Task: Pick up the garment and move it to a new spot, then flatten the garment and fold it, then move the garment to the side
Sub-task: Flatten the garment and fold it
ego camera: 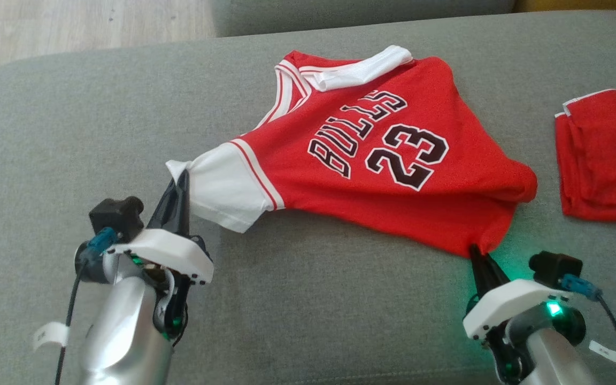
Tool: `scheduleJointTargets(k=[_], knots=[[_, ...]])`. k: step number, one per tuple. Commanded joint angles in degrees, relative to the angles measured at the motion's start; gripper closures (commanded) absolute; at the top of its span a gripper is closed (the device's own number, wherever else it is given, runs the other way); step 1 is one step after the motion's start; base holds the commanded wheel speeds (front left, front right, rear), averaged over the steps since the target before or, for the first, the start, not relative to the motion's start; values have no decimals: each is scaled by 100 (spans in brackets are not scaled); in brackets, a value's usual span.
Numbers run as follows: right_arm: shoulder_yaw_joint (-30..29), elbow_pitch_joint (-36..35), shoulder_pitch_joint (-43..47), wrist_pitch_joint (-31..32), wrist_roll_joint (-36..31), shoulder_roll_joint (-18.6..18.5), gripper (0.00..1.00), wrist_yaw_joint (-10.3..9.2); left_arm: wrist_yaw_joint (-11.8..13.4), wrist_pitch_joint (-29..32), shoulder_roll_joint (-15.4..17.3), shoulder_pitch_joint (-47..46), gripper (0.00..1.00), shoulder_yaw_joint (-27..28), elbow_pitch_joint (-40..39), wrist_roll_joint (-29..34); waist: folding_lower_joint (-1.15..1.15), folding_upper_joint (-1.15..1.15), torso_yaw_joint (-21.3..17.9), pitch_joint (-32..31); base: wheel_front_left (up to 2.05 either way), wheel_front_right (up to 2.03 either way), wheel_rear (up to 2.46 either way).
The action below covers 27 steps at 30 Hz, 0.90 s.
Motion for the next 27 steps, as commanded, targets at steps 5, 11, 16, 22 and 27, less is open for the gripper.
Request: scheduleJointTargets(k=[5, 11, 16, 22, 27], knots=[[362, -573, -296, -326, -119, -64, 100, -5, -16, -71, 79, -127, 100, 335, -309, -239, 0, 0, -5, -146, 0, 0, 0], [399, -1601, -628, -223, -123, -430, 100, -5, -130, -71, 115, -323, 100, 492, -491, -361, 0, 0, -13, -442, 0, 0, 0], [474, -2538, -1135, 60, -107, -866, 100, -5, -256, 77, 232, -766, 100, 552, -641, -587, 0, 0, 41, -703, 0, 0, 0], [663, -3294, -1881, 387, -123, -1257, 100, -5, -302, 402, 448, -1526, 100, 706, -1159, -855, 0, 0, 125, -946, 0, 0, 0], [760, -3702, -2208, 643, -191, -1508, 100, -5, -127, 764, 592, -1868, 100, 821, -1996, -910, 0, 0, 204, -1004, 0, 0, 0]])
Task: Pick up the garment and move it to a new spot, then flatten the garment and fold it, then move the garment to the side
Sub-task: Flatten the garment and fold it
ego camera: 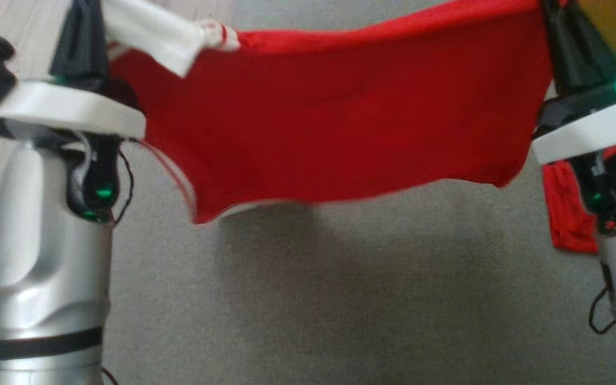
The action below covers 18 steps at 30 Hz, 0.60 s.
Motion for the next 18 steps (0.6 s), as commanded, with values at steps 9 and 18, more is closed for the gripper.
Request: scheduleJointTargets(k=[9, 18], knots=[[-412, -855, -225, 684, -162, 66, 100, -5, 260, 951, 544, -293, 100, 326, -1518, -114, 0, 0, 93, 363, 0, 0, 0], [-214, -167, -1565, 1054, -198, -52, 100, -5, 112, 1601, 962, -1667, 100, 198, -872, -83, 0, 0, 22, 1893, 0, 0, 0]])
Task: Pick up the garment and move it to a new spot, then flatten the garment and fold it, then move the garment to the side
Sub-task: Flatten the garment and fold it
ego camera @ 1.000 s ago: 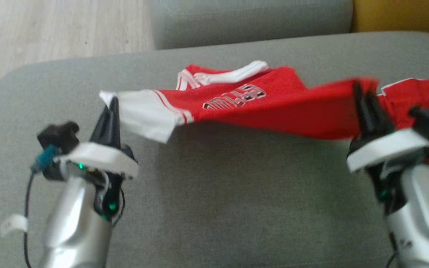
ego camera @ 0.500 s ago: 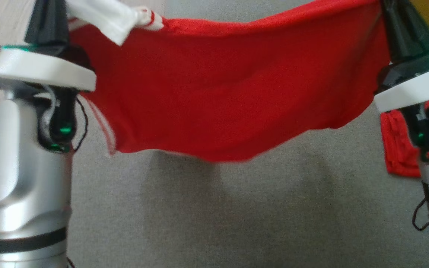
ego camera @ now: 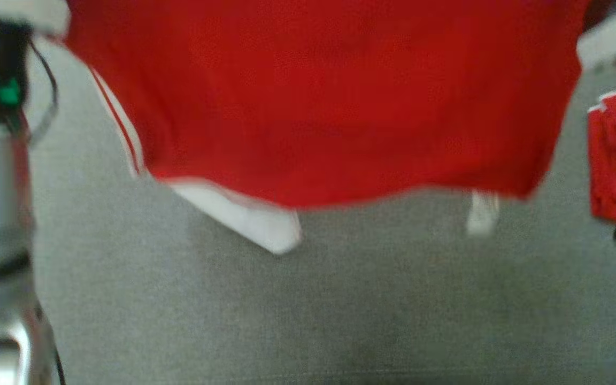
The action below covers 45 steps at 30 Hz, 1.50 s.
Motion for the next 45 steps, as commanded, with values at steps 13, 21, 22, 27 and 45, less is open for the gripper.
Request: scheduleJointTargets(k=[13, 21, 22, 27, 45], knots=[[840, 3576, -4117, -1718, -333, -80, 100, -5, -303, -1278, 436, -4154, 100, -213, 2933, 498, 0, 0, -31, 1744, 0, 0, 0], [1208, 5120, -4017, -2650, -39, 163, 100, -5, -418, -2160, 2, -3981, 100, -283, 4201, 2, 0, 0, 208, 1791, 0, 0, 0], [1252, 5236, -3913, -2691, 38, 165, 100, -5, -423, -2212, -26, -3836, 100, -352, 4291, 4, 0, 0, 248, 1793, 0, 0, 0], [1654, 5733, -3242, -2673, 455, 223, 100, -5, -433, -2343, -148, -2902, 100, -577, 4635, -179, 0, 0, 367, 1710, 0, 0, 0], [3956, 4788, -763, -1286, 2378, -998, 100, -5, -435, -2360, 763, 453, 100, -2791, 3850, -853, 0, 0, 507, 302, 0, 0, 0]])
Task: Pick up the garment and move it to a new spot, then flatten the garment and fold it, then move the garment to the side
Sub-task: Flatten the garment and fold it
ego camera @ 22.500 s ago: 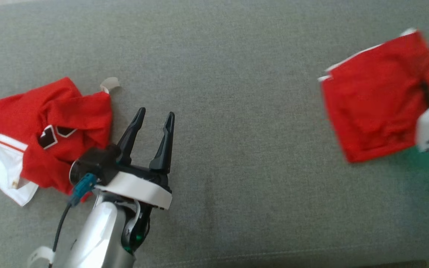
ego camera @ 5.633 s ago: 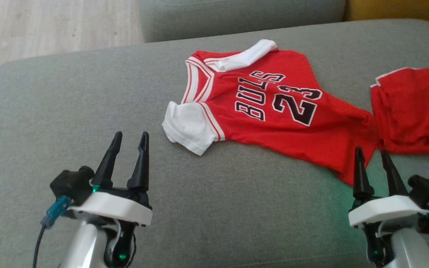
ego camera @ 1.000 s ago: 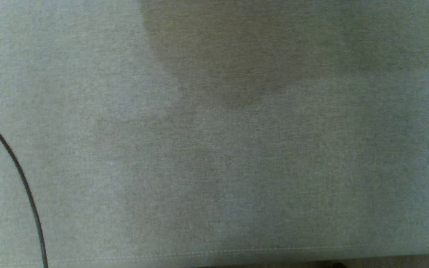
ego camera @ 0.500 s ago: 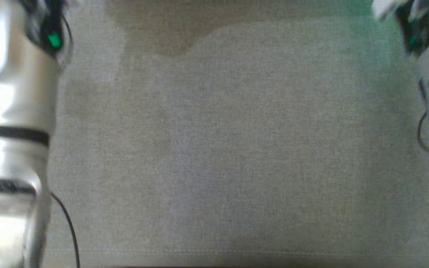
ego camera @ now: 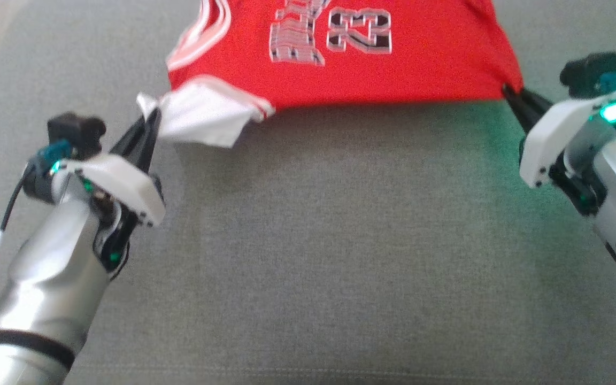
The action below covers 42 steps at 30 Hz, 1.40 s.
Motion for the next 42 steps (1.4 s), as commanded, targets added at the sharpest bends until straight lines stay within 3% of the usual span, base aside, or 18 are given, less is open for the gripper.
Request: scheduleJointTargets(k=[1, 5, 12, 19, 24, 32, 42], knots=[[70, -162, 96, 28, 105, -207, 100, -5, 9, -40, 381, -124, 100, 149, -186, -72, 1, 0, 36, -223, 0, 0, 0], [517, -548, 439, 293, 584, -604, 100, -5, 9, 74, 699, 381, 100, -321, -626, -285, 1, 0, 69, -598, 0, 0, 0], [1104, -1085, 994, 664, 1168, -1054, 100, -5, 16, 176, 1105, 998, 100, -580, -1249, -425, 1, 0, 74, -1082, 0, 0, 0], [1501, -1909, 1563, 1319, 1939, -1547, 100, -5, 256, 461, 1487, 1740, 100, -631, -2171, -556, 1, 0, 24, -1372, 0, 0, 0], [1559, -2348, 1603, 1506, 2074, -1912, 100, -5, 513, 701, 1782, 2026, 100, -632, -2877, -555, 1, 0, -3, -1351, 0, 0, 0], [1479, -2385, 1303, 1644, 1904, -1925, 100, -5, 721, 1004, 1981, 1809, 100, -698, -3284, -301, 1, 0, -27, -1109, 0, 0, 0], [1354, -2248, 699, 2035, 1589, -1691, 100, -5, 507, 1307, 1988, 932, 100, -900, -2905, 134, 1, 0, -136, -600, 0, 0, 0]])
